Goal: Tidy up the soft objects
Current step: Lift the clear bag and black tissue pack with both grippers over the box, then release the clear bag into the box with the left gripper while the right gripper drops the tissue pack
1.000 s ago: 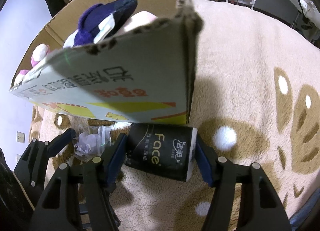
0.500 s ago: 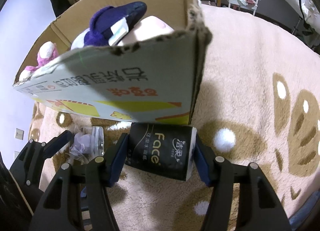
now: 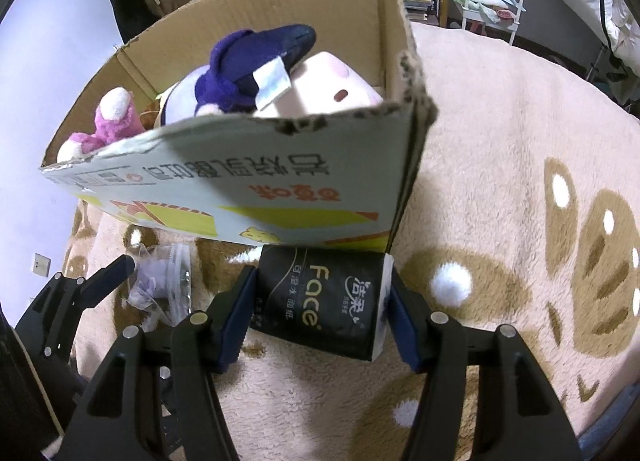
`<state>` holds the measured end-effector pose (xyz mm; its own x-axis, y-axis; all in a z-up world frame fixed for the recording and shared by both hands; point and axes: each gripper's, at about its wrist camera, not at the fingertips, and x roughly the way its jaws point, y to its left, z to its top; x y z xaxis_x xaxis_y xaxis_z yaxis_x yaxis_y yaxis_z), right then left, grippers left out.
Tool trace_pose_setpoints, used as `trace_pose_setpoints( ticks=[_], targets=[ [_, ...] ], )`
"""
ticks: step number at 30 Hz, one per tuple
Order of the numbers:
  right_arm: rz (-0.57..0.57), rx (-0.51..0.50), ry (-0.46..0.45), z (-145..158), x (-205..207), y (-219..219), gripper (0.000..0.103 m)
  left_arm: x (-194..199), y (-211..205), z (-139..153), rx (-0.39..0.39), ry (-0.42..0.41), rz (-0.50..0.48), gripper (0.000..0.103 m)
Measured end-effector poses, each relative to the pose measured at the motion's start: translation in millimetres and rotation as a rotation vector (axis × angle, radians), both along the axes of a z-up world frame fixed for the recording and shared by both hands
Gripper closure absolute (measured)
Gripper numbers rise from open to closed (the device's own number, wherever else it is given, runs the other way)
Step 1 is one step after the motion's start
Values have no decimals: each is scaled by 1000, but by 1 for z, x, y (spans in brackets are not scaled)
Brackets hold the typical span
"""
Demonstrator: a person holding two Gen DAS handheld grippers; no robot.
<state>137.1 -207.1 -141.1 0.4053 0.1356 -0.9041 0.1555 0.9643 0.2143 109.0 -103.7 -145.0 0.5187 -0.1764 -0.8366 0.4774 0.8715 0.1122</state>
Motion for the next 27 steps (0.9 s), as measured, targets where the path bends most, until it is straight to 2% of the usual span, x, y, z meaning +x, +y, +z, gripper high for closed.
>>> trace_pose_setpoints(
  ticks=[10, 16, 23, 27],
  targets=[
    [4, 19, -79, 27, -18, -3, 38, -8, 12, 33, 8, -103, 37, 31],
    [24, 24, -175, 58, -37, 1, 38, -20, 13, 59, 1, -184, 57, 31],
    [48, 4, -324, 98, -55, 11, 38, -33, 26, 106, -45, -357, 86, 31],
    [50, -33, -390, 117, -55, 14, 38, -36, 34, 129, -88, -421, 106, 31]
  ],
)
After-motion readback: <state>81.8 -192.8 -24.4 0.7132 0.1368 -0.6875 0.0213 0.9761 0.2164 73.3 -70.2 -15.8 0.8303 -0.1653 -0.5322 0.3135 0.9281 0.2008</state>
